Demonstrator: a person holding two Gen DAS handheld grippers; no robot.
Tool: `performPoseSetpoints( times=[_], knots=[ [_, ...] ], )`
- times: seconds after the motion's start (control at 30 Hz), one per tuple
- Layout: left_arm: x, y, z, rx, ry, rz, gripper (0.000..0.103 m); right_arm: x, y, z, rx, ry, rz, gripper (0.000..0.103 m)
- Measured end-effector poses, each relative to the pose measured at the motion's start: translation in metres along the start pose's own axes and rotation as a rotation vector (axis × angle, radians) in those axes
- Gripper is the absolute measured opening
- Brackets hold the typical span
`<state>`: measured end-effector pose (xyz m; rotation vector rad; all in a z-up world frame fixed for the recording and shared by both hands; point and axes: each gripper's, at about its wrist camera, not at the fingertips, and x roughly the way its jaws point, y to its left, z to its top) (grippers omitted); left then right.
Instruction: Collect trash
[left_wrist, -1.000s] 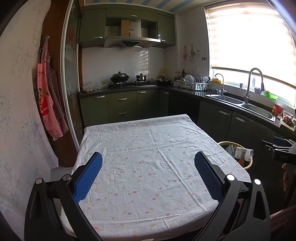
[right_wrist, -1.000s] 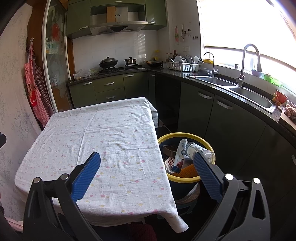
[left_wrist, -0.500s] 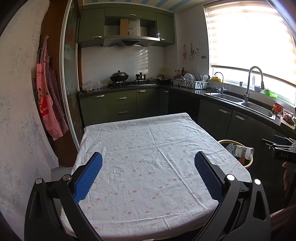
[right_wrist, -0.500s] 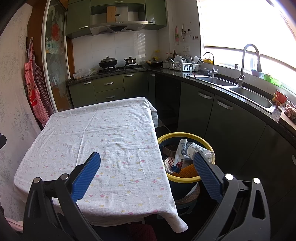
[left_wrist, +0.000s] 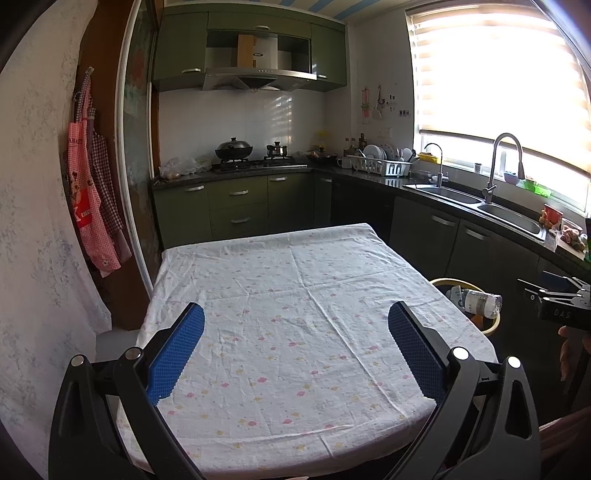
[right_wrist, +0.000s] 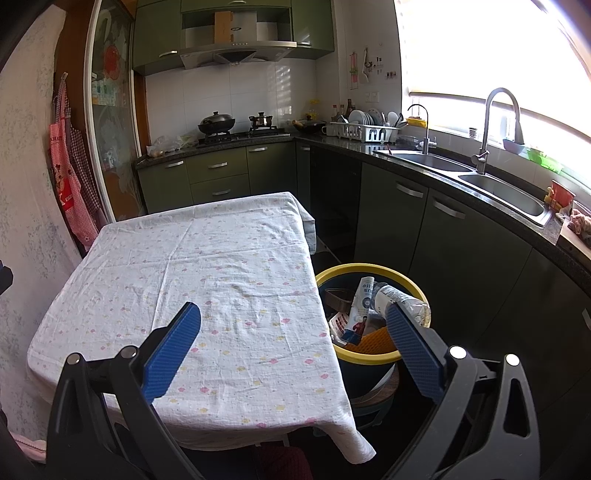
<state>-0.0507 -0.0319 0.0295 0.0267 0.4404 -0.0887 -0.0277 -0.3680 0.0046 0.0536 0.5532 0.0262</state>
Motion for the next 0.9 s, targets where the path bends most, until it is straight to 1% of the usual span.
performPoseSetpoints(
  times=[0.23,0.33,0.6,0.67,0.73,0.77,0.83,0.9],
  knots=[
    [0.006,0.005,0.004,-0.024,0.010,-0.019,0.098,0.006,-0.003,-0.003,-0.007,0.006,0.008,0.096],
    [0.007,0.008,0.004,-0.040,-0.012,-0.038,0.098,0.009,-0.004,-0.003,-0.010,0.012,0.011,0.096],
    [0.026,0.010,0.013,-0.032,0.005,-0.034,0.098,0.021,-0.003,-0.001,-0.029,0.029,0.008,0.096],
    [0.039,0.013,0.017,-0.033,0.034,-0.041,0.098,0.028,0.000,0.003,-0.044,0.034,0.005,0.096],
    [0.055,0.017,0.020,-0.045,0.067,-0.026,0.098,0.043,0.004,0.011,-0.064,0.045,0.009,0.096],
    [0.069,0.022,0.023,-0.049,0.085,-0.020,0.098,0.050,0.007,0.015,-0.071,0.049,0.017,0.096],
    [0.093,0.028,0.025,-0.047,0.115,0.008,0.098,0.075,0.015,0.027,-0.084,0.072,0.053,0.096],
    [0.126,0.040,0.027,-0.062,0.161,0.034,0.098,0.108,0.024,0.042,-0.096,0.104,0.101,0.096]
  ],
)
